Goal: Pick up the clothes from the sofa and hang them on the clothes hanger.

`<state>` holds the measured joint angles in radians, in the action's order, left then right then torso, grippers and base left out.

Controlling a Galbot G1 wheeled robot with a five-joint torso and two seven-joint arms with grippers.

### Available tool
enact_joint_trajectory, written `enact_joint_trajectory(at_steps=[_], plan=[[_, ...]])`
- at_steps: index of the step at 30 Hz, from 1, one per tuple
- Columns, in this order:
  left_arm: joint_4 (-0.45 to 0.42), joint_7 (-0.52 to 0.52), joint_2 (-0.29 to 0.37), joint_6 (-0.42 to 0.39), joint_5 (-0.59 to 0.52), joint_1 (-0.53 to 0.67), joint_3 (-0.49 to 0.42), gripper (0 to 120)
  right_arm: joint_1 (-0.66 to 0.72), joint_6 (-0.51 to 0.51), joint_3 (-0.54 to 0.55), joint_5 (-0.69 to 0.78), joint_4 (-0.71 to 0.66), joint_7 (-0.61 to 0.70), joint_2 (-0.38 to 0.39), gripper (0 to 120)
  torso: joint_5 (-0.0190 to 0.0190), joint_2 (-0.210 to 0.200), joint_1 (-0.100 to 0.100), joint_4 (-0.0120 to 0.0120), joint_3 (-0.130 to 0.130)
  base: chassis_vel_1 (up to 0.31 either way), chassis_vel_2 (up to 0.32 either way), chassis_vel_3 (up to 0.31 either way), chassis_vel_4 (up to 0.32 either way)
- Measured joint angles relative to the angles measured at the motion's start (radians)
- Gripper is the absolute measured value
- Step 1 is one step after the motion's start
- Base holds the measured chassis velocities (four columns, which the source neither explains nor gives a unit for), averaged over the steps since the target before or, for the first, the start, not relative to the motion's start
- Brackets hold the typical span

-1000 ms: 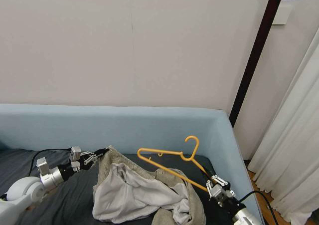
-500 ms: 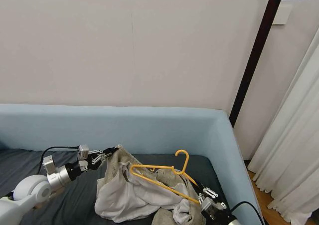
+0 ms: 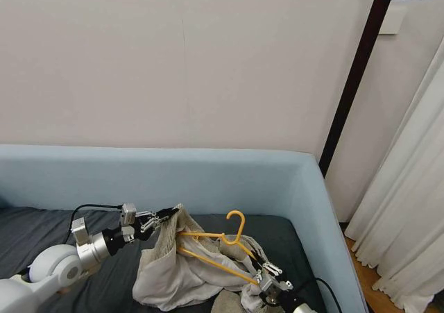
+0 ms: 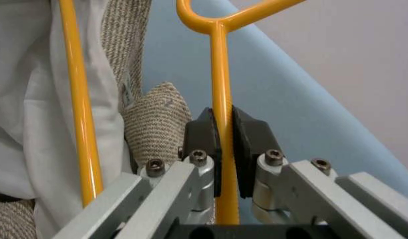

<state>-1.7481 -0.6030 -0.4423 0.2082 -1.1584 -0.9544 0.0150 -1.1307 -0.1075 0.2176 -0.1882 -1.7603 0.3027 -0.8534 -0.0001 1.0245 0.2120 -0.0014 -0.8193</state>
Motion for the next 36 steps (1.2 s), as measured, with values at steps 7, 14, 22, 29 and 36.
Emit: enact_joint_trajectory(at_steps=[7,14,22,29,36], plan=[[-0.063,0.040,-0.018,-0.010,0.055,0.000,-0.051,0,0.069,0.049,0.068,0.038,0.040,0.002,-0.051,5,-0.0002,0.000,0.000,-0.0001,0.000,0.000,0.000,0.000,0.000],[-0.081,0.055,-0.024,-0.010,0.094,0.006,-0.073,0,0.107,0.105,0.105,0.049,0.037,0.004,-0.096,5,0.0000,0.000,0.000,-0.0001,0.000,0.000,0.000,0.000,0.000],[-0.082,0.060,-0.040,-0.006,0.143,0.027,-0.104,0,0.153,0.147,0.134,0.016,0.019,0.009,-0.117,5,0.0001,0.000,0.000,0.0000,0.000,0.000,0.000,0.000,0.000],[-0.029,0.063,-0.037,-0.002,0.155,0.032,-0.075,0,0.144,0.144,0.120,0.005,-0.001,0.012,-0.080,5,0.0001,0.000,0.000,-0.0002,0.000,0.000,0.000,0.000,0.000],[-0.017,0.094,-0.060,-0.006,0.189,0.087,-0.139,0,0.169,0.163,0.160,-0.016,-0.001,0.009,-0.082,5,0.0000,0.000,0.000,-0.0001,0.000,0.000,0.000,0.000,0.000]])
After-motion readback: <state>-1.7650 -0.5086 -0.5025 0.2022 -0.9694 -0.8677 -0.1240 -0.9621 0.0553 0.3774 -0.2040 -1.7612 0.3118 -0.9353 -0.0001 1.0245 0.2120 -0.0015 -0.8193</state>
